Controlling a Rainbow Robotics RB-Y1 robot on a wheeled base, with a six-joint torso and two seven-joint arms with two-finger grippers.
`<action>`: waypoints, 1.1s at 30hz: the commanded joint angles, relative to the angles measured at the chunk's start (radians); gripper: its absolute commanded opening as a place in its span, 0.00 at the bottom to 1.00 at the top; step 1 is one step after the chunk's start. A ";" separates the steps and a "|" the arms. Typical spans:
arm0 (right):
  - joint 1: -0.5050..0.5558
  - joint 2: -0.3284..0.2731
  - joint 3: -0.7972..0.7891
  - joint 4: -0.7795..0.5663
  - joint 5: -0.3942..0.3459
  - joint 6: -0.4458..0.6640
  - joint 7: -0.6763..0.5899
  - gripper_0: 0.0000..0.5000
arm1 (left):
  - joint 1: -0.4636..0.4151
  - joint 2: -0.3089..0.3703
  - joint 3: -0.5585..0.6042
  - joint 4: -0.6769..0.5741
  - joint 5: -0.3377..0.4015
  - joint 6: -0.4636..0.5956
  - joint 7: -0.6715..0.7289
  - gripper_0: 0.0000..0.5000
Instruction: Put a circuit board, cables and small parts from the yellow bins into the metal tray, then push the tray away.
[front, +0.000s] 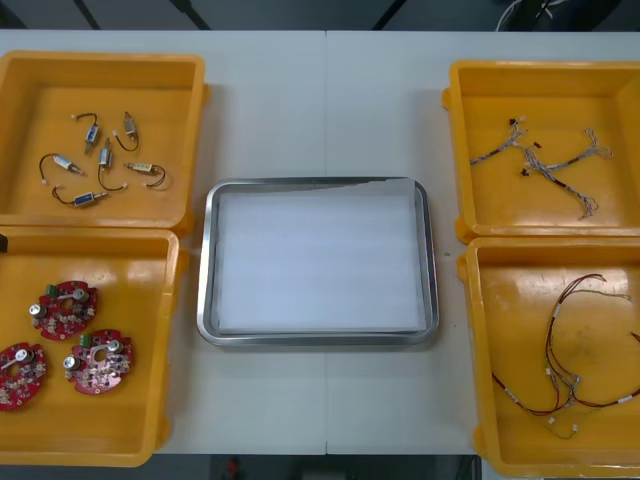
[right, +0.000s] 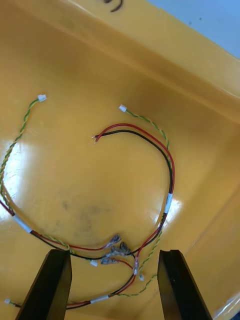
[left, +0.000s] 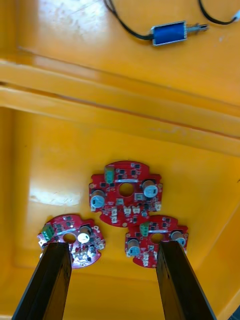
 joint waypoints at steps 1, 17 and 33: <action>0.084 0.039 -0.033 -0.029 0.026 -0.064 0.006 1.00 | 0.073 0.053 0.061 -0.002 0.000 -0.027 -0.055 1.00; 0.139 0.131 -0.016 -0.011 0.075 -0.085 0.042 1.00 | 0.280 0.054 0.069 -0.016 -0.058 -0.211 -0.099 1.00; 0.153 0.156 0.084 0.089 0.134 -0.205 0.088 1.00 | 0.314 0.061 -0.042 -0.012 -0.152 -0.348 -0.153 1.00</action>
